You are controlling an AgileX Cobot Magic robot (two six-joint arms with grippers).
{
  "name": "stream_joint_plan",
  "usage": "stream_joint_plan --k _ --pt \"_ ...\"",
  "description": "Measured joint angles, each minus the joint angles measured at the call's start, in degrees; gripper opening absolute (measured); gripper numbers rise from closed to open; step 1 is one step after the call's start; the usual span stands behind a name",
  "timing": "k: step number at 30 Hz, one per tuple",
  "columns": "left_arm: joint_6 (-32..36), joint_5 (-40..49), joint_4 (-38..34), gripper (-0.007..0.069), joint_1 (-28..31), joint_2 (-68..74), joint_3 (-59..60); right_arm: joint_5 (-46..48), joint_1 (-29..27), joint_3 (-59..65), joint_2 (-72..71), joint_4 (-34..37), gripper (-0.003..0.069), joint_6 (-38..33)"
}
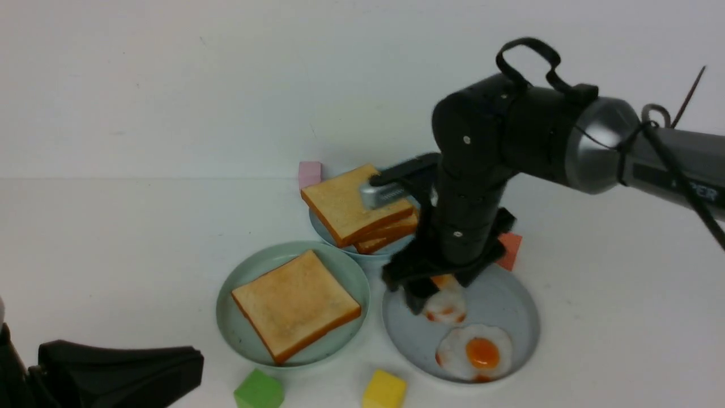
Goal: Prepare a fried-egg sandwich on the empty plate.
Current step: Use the right arm to place the fried egg on the slice of bread in the middle
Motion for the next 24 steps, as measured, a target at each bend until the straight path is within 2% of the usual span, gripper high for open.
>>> stream_joint_plan --k 3,7,11,16,24 --pt "0.00 -3.84 0.38 -0.0008 0.00 0.00 0.00 -3.54 3.98 -0.42 -0.50 2.25 0.0548 -1.23" --pt "0.00 -14.12 0.38 -0.0006 0.00 0.00 0.00 -10.70 8.56 -3.26 3.85 4.36 0.0548 -2.67" --pt "0.00 -18.07 0.33 -0.0004 0.00 0.00 0.00 -13.39 8.70 -8.13 9.93 3.98 0.0548 -2.67" --pt "0.00 -18.56 0.33 -0.0001 0.00 0.00 0.00 -14.17 7.86 -13.43 15.69 2.71 0.0548 -2.53" --pt "0.00 -18.50 0.28 0.0004 0.00 0.00 0.00 -15.23 7.54 -14.95 18.20 -0.26 0.0548 2.33"
